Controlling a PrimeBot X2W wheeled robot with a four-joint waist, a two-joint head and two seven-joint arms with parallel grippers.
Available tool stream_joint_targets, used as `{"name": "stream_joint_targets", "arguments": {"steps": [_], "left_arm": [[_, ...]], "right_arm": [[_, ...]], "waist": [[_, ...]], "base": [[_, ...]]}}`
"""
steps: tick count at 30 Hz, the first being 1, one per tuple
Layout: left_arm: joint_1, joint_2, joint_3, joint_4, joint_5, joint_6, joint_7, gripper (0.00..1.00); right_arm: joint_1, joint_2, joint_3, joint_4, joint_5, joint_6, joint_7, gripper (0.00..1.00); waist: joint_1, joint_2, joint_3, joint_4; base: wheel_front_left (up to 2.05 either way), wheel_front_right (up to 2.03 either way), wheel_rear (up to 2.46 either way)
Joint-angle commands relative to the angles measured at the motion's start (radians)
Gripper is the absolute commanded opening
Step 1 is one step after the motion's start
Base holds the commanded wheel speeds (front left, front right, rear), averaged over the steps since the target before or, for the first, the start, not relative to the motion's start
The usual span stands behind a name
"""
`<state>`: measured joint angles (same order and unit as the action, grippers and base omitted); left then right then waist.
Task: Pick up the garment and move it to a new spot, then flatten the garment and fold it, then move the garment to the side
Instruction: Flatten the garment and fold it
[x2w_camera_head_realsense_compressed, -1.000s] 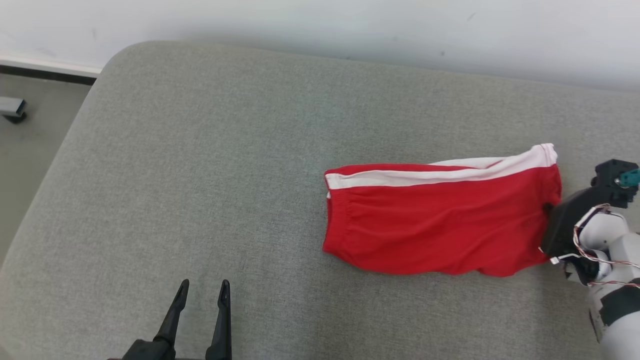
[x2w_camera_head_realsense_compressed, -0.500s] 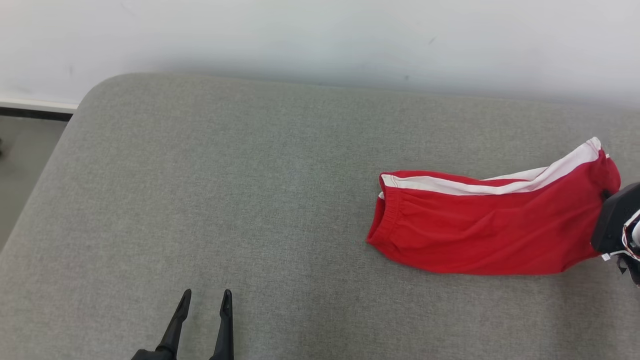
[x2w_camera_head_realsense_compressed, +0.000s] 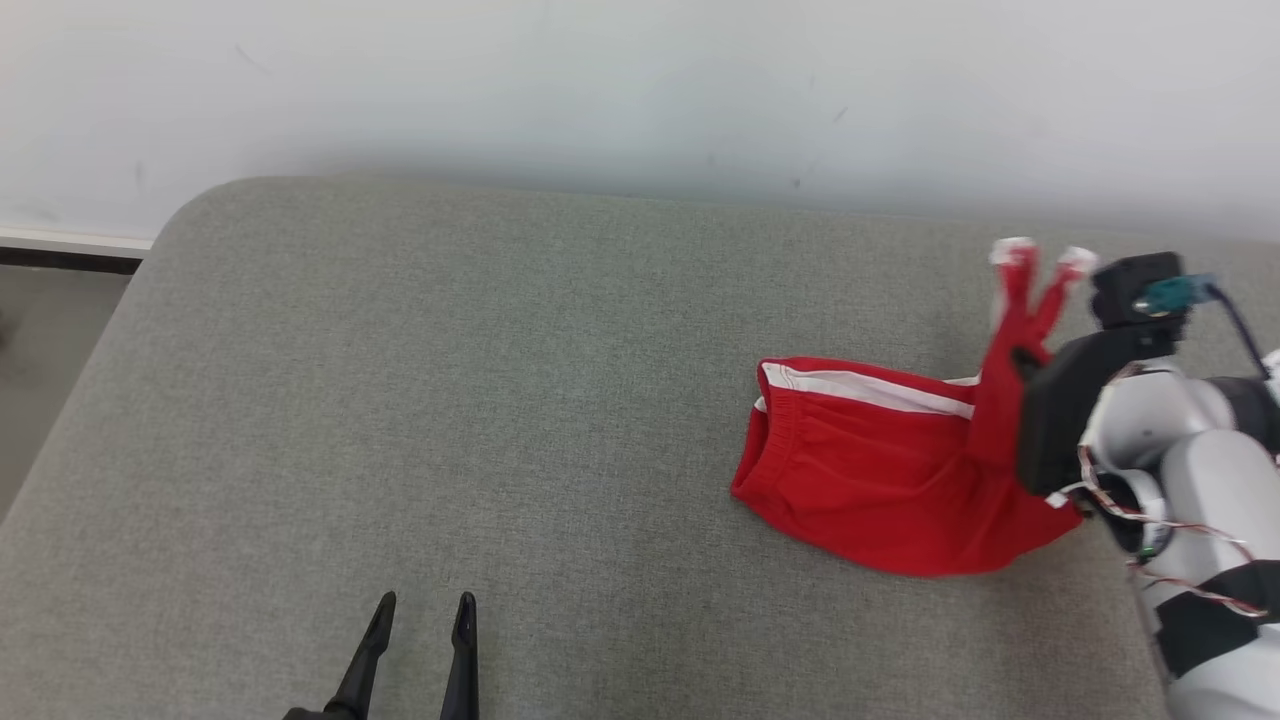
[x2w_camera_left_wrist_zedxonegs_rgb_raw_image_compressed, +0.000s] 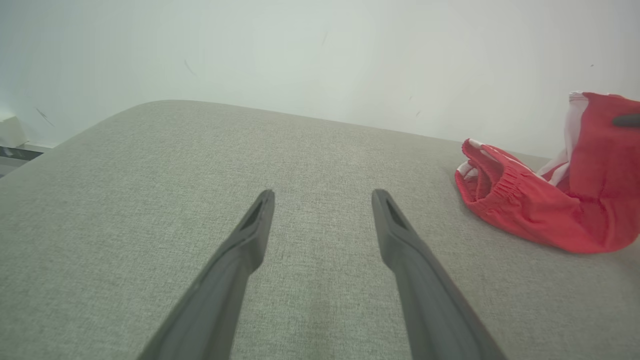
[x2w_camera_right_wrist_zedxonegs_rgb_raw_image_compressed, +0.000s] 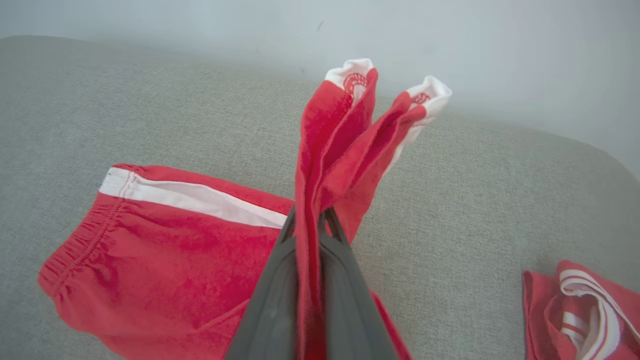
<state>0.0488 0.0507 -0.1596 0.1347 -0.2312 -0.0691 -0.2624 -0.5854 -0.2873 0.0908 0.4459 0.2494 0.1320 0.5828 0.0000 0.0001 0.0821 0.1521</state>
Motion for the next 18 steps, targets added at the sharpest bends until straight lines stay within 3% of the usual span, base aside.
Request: {"name": "stream_joint_targets", "arguments": {"steps": [1, 9, 18], "left_arm": [[0.013, 0.0, -0.002, 0.002, -0.005, 0.002, -0.003, 1.0], [0.009, -0.001, -0.009, 0.005, -0.014, -0.001, -0.003, 1.0], [-0.001, 0.0, -0.023, 0.009, -0.025, 0.003, -0.003, 1.0]], "right_arm": [[-0.001, 0.014, 0.033, -0.012, 0.016, -0.003, 0.015, 0.0], [-0.036, 0.079, 0.128, 0.025, 0.04, -0.003, 0.055, 0.0], [-0.088, 0.169, 0.124, 0.177, 0.009, -0.003, -0.002, 0.0]], "waist": [[0.0, -0.0001, -0.002, 0.005], [0.0, -0.0001, 0.006, 0.032], [0.0, -0.0001, 0.021, 0.07]], "base": [[0.0, 0.0, 0.0], [0.0, 0.0, 0.0], [0.0, 0.0, 0.0]]}}
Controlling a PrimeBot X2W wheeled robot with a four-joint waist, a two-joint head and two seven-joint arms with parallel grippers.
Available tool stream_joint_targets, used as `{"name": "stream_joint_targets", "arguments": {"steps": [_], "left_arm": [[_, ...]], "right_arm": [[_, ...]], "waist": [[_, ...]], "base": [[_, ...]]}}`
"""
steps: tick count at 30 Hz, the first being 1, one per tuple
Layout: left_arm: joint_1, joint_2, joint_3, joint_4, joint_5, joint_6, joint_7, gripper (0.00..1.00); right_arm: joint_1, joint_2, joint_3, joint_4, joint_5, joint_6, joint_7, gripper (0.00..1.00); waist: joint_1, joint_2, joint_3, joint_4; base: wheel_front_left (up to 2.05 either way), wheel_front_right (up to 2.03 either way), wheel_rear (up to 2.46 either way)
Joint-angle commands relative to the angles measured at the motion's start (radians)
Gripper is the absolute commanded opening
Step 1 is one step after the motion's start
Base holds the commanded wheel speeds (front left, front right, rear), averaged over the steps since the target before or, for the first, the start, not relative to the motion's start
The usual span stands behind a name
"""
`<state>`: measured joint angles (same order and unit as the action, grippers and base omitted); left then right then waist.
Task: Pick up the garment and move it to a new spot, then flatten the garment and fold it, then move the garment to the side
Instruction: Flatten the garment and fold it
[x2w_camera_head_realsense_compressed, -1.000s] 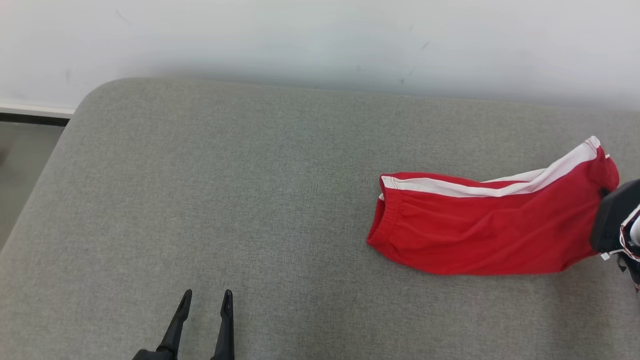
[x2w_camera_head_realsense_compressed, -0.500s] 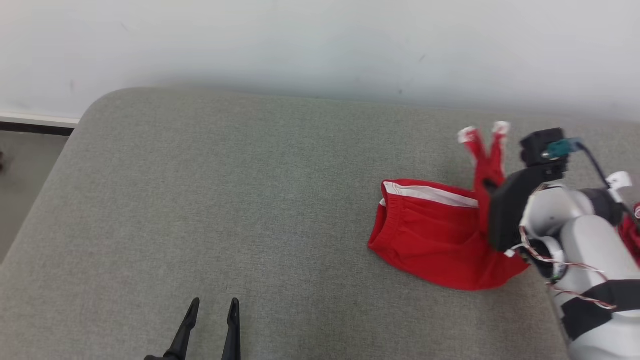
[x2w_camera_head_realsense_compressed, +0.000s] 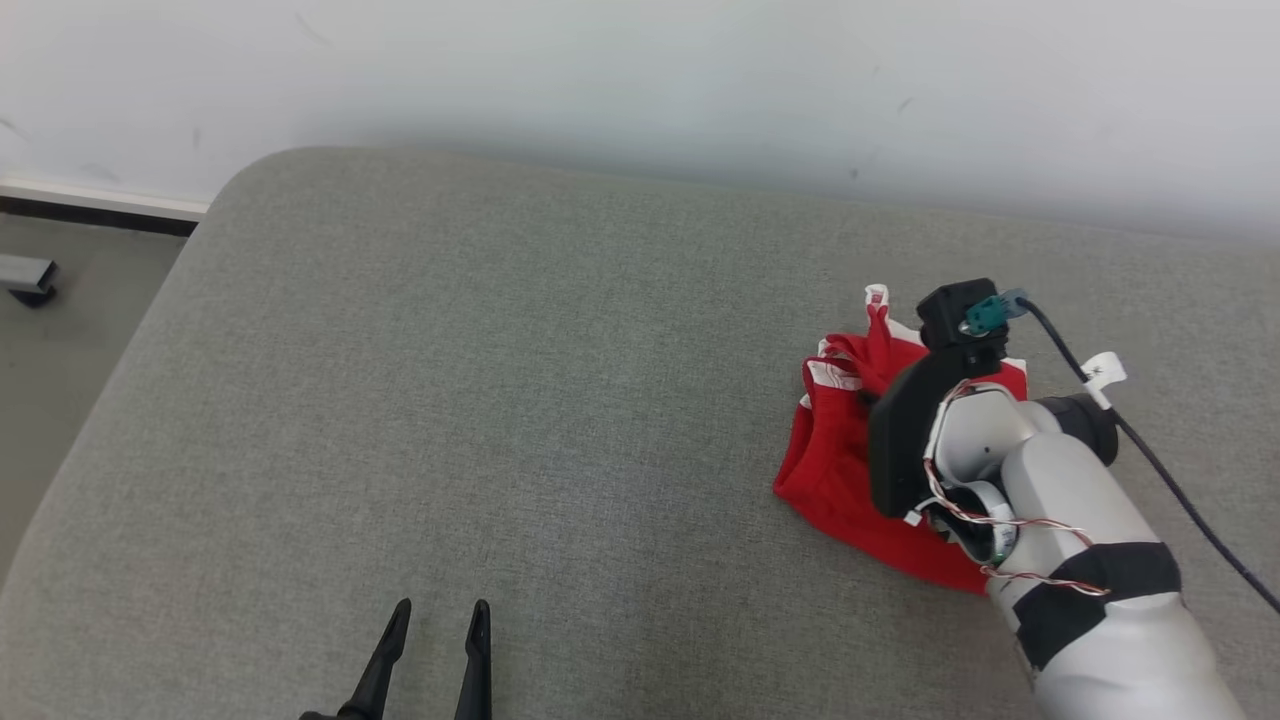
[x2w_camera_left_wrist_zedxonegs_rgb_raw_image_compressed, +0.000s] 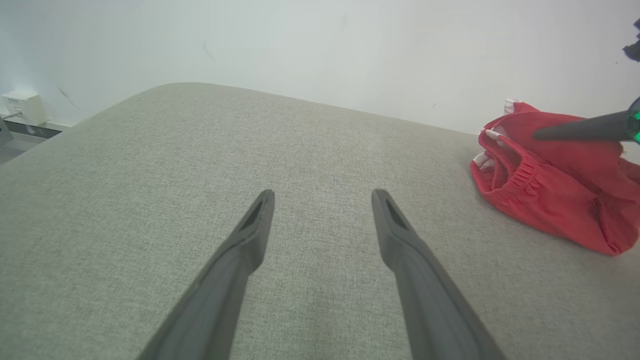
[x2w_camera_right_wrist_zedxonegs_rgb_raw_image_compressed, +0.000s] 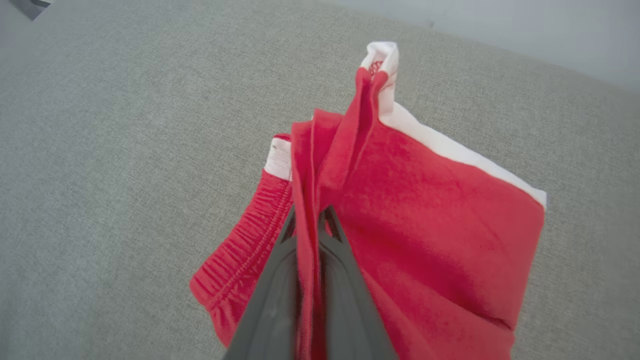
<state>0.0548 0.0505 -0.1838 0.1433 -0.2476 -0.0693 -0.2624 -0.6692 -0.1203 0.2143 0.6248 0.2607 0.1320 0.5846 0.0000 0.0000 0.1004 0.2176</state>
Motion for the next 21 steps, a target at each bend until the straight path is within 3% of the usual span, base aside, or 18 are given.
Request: {"name": "stream_joint_targets", "arguments": {"steps": [1, 3, 4, 5, 14, 21], "left_arm": [[-0.007, 0.0, 0.0, 0.001, -0.009, 0.003, -0.003, 1.0], [-0.005, 0.0, -0.001, 0.002, -0.012, 0.004, -0.003, 1.0], [-0.005, 0.0, -0.001, 0.003, -0.013, 0.005, -0.003, 1.0], [-0.006, 0.0, -0.001, 0.003, -0.014, 0.005, -0.003, 1.0], [-0.002, 0.0, 0.014, 0.0, -0.007, 0.011, -0.003, 1.0], [0.005, 0.0, 0.018, -0.001, -0.002, 0.009, -0.003, 1.0]], "right_arm": [[-0.007, 0.01, 0.003, 0.014, -0.005, -0.003, -0.008, 0.0], [-0.02, 0.026, 0.007, 0.042, -0.002, -0.003, -0.026, 0.03], [-0.028, 0.033, 0.007, 0.053, 0.007, -0.003, -0.038, 0.33], [-0.034, 0.039, 0.005, 0.06, 0.02, -0.003, -0.048, 1.0], [-0.074, 0.057, -0.016, 0.031, 0.178, -0.003, -0.141, 1.0], [-0.021, -0.049, -0.105, 0.031, 0.133, -0.003, -0.227, 1.0]], "waist": [[0.0, 0.0, 0.004, 0.007], [0.0, 0.0, 0.007, 0.01], [0.0, 0.0, 0.008, 0.011], [0.0, 0.0, 0.009, 0.012], [0.0, 0.0, -0.008, -0.019], [0.0, 0.0, -0.03, -0.047]], "base": [[0.0, 0.0, 0.0], [0.0, 0.0, 0.0], [0.0, 0.0, 0.0], [0.0, 0.0, 0.0], [0.0, 0.0, 0.0], [0.0, 0.0, 0.0]]}}
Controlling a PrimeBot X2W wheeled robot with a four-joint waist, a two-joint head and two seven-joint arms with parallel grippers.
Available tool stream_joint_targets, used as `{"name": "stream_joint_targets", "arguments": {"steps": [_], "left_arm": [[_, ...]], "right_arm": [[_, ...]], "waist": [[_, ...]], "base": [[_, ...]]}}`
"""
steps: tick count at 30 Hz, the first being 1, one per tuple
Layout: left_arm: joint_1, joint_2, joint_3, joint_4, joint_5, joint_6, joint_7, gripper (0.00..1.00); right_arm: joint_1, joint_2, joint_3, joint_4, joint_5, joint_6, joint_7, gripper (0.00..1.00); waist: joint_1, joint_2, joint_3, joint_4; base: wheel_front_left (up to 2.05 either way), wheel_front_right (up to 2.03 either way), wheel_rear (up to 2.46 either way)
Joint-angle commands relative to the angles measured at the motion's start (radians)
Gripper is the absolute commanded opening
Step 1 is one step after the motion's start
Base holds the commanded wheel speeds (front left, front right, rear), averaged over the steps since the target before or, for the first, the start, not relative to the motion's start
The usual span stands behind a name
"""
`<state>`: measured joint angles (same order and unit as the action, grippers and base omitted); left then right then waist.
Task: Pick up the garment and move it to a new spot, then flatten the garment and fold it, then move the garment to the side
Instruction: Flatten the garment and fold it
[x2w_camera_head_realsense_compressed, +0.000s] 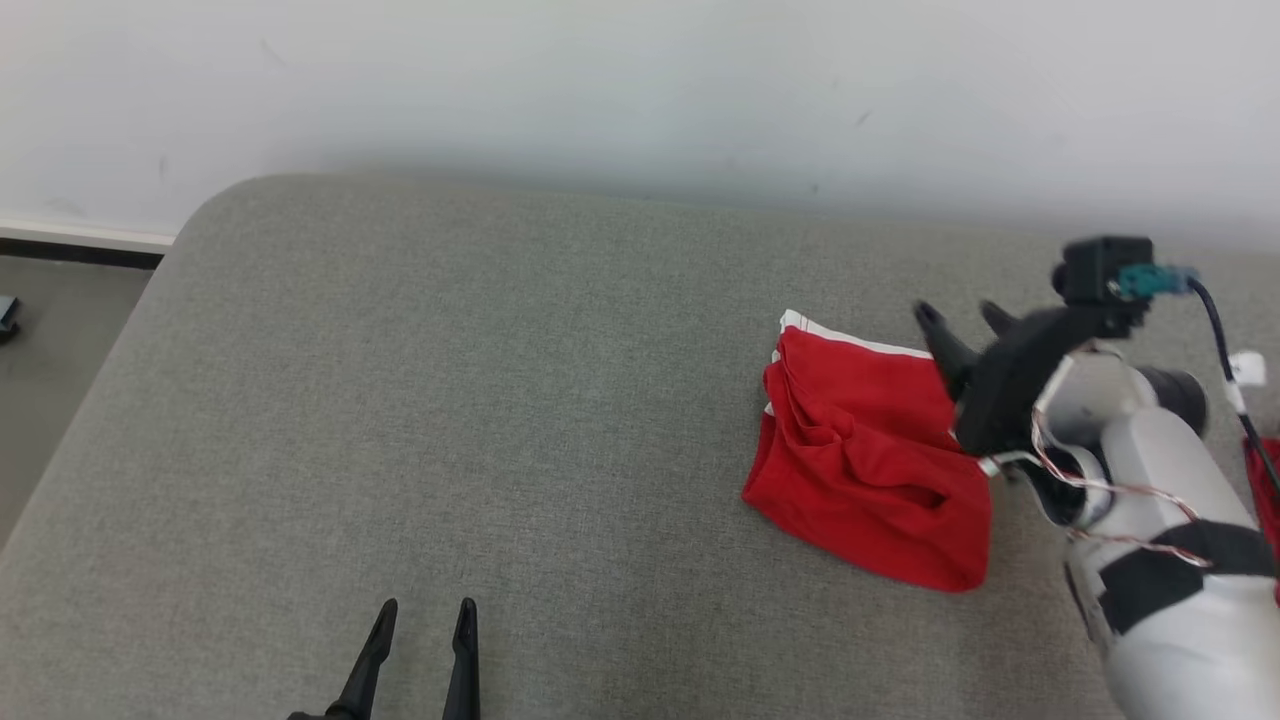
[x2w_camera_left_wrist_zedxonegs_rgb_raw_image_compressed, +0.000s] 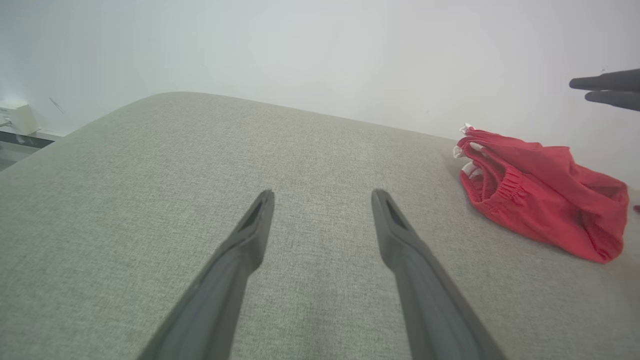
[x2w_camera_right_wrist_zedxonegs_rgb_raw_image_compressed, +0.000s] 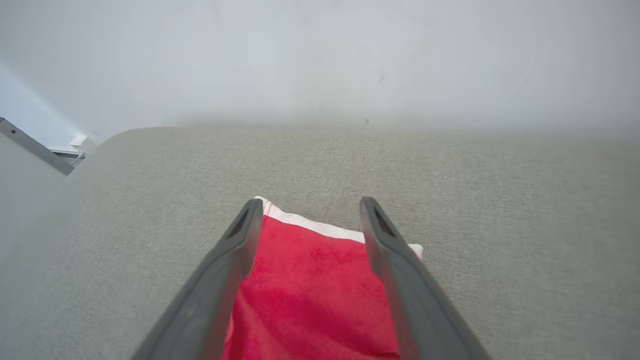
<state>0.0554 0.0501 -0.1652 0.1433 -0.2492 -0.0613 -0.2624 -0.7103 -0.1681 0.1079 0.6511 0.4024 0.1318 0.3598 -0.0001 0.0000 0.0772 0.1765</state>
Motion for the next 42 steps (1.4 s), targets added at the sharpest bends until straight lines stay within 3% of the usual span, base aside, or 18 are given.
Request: {"name": "stream_joint_targets", "arguments": {"steps": [1, 2, 3, 12, 24, 34, 42], "left_arm": [[0.005, 0.0, -0.002, 0.0, 0.0, 0.0, -0.003, 1.0], [0.005, 0.0, -0.004, 0.0, 0.0, 0.0, -0.003, 1.0], [0.005, 0.0, -0.007, -0.001, -0.001, 0.0, -0.003, 1.0], [0.0, 0.0, -0.01, -0.005, -0.003, -0.002, -0.003, 1.0], [-0.003, 0.0, 0.0, 0.01, 0.003, -0.01, -0.003, 1.0], [0.017, 0.0, 0.009, 0.009, 0.006, -0.002, -0.003, 1.0], [0.038, 0.0, 0.033, 0.004, 0.012, 0.006, -0.003, 1.0]], "right_arm": [[0.033, -0.021, -0.015, 0.014, -0.023, -0.002, -0.01, 0.91], [0.045, -0.032, -0.031, 0.024, -0.034, -0.002, -0.018, 0.32], [0.059, -0.04, -0.043, 0.033, -0.046, -0.002, -0.027, 0.0], [0.104, -0.016, -0.057, 0.097, -0.104, -0.002, -0.101, 0.0], [0.13, 0.097, 0.241, 0.159, -0.102, -0.002, -0.142, 0.0], [0.184, 0.117, 0.414, 0.161, 0.004, -0.002, -0.155, 0.0], [0.237, 0.118, 0.486, 0.001, 0.218, -0.002, -0.211, 0.0]], "waist": [[0.0001, 0.0, -0.008, -0.007], [0.0001, 0.0, -0.009, -0.008], [0.0001, 0.0, -0.01, -0.007], [0.0001, 0.0, 0.008, -0.001], [0.0001, 0.0, -0.005, 0.012], [0.0001, 0.0, -0.028, 0.002], [0.0001, 0.0, -0.065, -0.031]], "base": [[0.0, 0.0, 0.0], [0.0, 0.0, 0.0], [0.0, 0.0, 0.0], [0.0, 0.0, 0.0], [0.0, 0.0, 0.0], [0.0, 0.0, 0.0], [0.0, 0.0, 0.0]]}}
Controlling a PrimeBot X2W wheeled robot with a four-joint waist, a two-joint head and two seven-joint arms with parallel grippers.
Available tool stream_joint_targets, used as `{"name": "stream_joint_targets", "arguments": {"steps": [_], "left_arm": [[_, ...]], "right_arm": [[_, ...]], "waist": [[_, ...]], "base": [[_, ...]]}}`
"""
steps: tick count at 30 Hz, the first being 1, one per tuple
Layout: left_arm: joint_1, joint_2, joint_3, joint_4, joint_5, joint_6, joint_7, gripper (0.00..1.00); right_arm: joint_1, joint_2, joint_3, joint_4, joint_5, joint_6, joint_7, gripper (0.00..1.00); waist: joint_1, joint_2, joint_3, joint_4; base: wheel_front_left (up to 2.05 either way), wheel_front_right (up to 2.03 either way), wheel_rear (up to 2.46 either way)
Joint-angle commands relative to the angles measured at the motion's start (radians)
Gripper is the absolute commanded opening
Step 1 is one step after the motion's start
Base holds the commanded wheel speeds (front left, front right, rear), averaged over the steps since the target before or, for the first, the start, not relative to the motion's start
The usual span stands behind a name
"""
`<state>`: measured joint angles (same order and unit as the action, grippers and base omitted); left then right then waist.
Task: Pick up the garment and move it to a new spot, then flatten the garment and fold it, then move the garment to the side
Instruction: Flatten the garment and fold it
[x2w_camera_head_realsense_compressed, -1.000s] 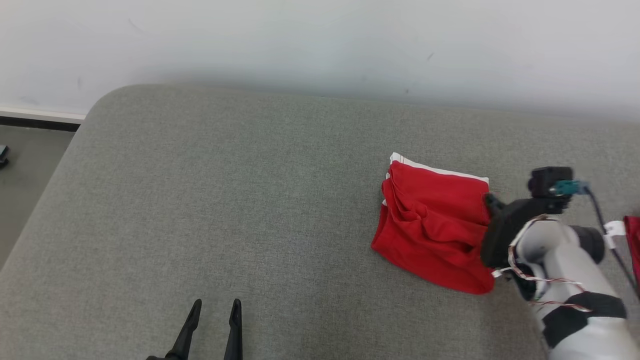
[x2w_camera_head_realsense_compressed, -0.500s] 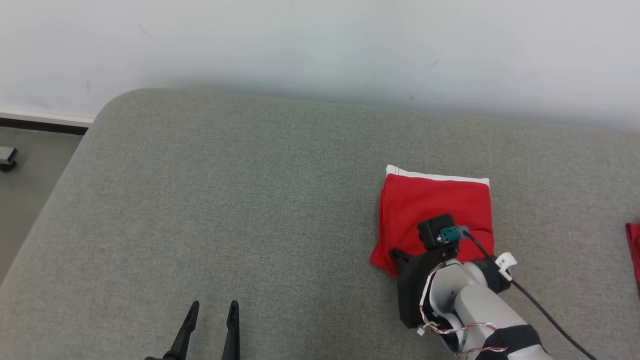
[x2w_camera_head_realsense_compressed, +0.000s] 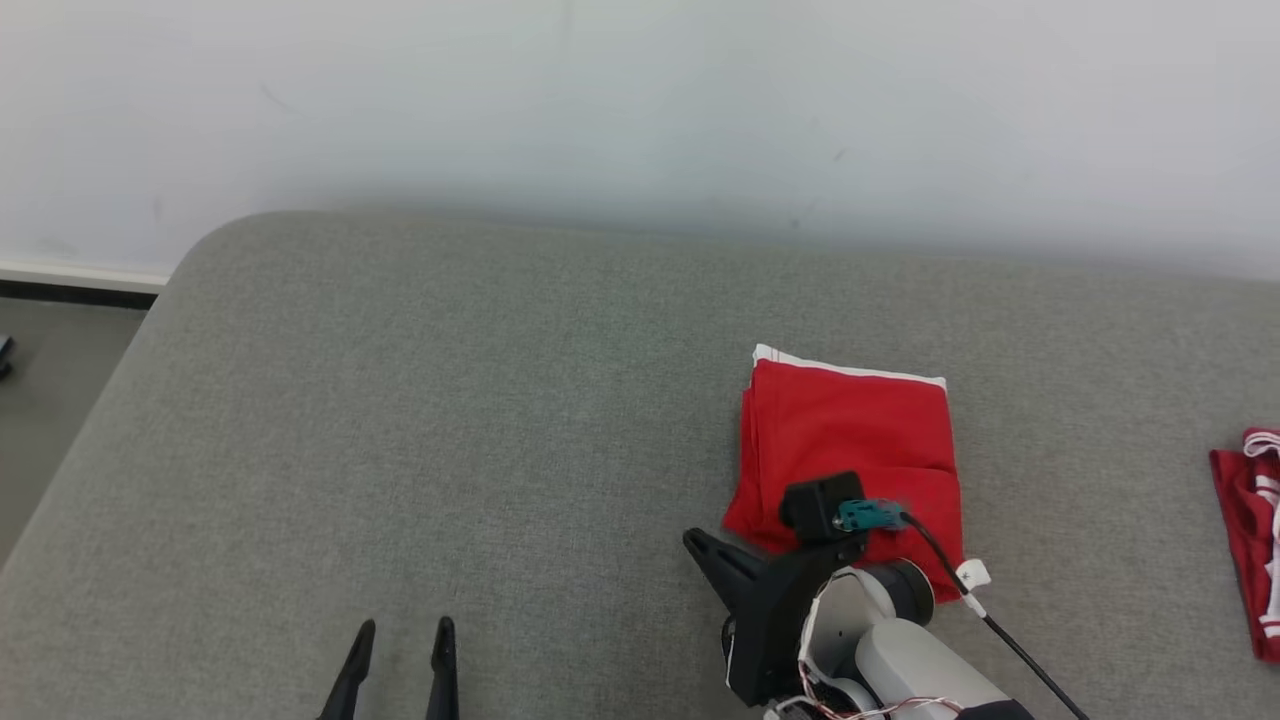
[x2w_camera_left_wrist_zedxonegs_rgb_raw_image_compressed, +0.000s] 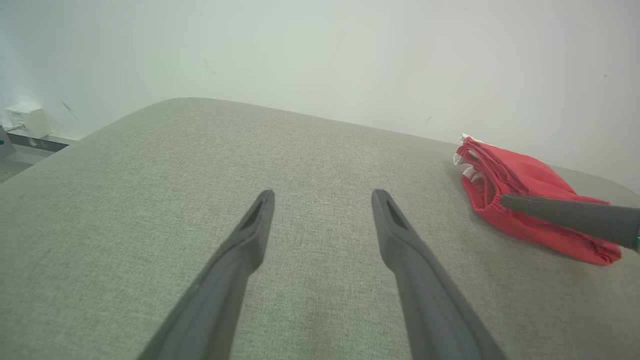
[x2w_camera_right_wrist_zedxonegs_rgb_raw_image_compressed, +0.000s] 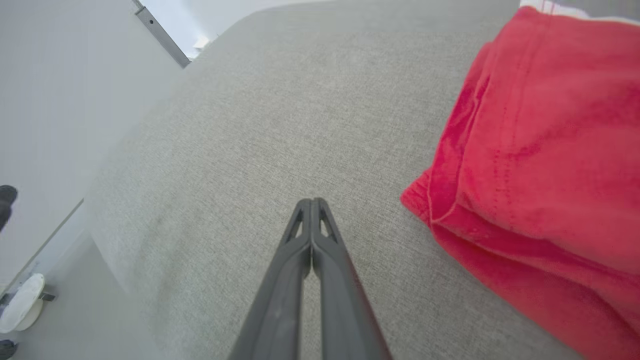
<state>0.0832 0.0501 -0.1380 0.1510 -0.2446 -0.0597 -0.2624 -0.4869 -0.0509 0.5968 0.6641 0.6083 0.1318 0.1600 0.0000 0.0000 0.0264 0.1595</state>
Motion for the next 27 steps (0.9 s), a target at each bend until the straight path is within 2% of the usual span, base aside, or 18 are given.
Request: {"name": "stream_joint_targets", "arguments": {"steps": [1, 3, 4, 5, 6, 7, 10, 19, 27], "left_arm": [[0.017, 0.001, 0.013, -0.003, 0.009, 0.004, -0.003, 1.0], [0.027, 0.0, 0.027, -0.006, 0.012, 0.006, -0.003, 1.0], [0.03, 0.0, 0.035, -0.007, 0.014, 0.006, -0.003, 1.0], [0.029, 0.001, 0.043, -0.009, 0.017, 0.004, -0.003, 1.0], [0.03, 0.0, 0.051, -0.011, 0.02, 0.002, -0.003, 1.0], [0.033, 0.0, 0.058, -0.011, 0.022, 0.001, -0.003, 1.0], [0.037, 0.0, 0.076, -0.014, 0.025, 0.001, -0.003, 1.0], [0.04, 0.001, 0.131, -0.013, 0.032, -0.006, -0.003, 1.0], [0.045, 0.001, 0.172, 0.0, 0.042, -0.018, -0.003, 1.0]], "right_arm": [[0.024, -0.001, -0.015, -0.031, 0.029, -0.002, -0.03, 0.0], [0.044, -0.001, -0.044, -0.067, 0.04, -0.002, -0.068, 0.0], [0.056, 0.0, -0.06, -0.084, 0.041, -0.002, -0.085, 0.11], [0.067, 0.0, -0.077, -0.106, 0.039, -0.002, -0.102, 0.42], [0.08, -0.003, -0.088, -0.13, 0.04, -0.002, -0.113, 0.97], [0.094, -0.015, -0.105, -0.154, 0.033, -0.002, -0.129, 1.0], [0.129, -0.04, -0.148, -0.201, 0.025, -0.002, -0.159, 1.0], [0.314, -0.096, -0.367, -0.382, -0.024, -0.002, -0.246, 1.0], [0.436, -0.15, -0.475, -0.443, -0.187, -0.002, -0.24, 1.0]], "waist": [[0.0, 0.0, -0.022, -0.021], [0.0, 0.0, -0.036, -0.035], [0.0, 0.0, -0.042, -0.042], [0.0, 0.0, -0.047, -0.05], [0.0, 0.0, -0.051, -0.057], [0.0, 0.0, -0.055, -0.064], [0.0, 0.0, -0.062, -0.079], [0.0, 0.0, -0.089, -0.135], [0.0, 0.0, -0.103, -0.178]], "base": [[0.0, 0.0, 0.0], [0.0, 0.0, 0.0], [0.0, 0.0, 0.0], [0.0, 0.0, 0.0], [0.0, 0.0, 0.0], [0.0, 0.0, 0.0], [0.0, 0.0, 0.0], [0.0, 0.0, 0.0], [0.0, 0.0, 0.0]]}}
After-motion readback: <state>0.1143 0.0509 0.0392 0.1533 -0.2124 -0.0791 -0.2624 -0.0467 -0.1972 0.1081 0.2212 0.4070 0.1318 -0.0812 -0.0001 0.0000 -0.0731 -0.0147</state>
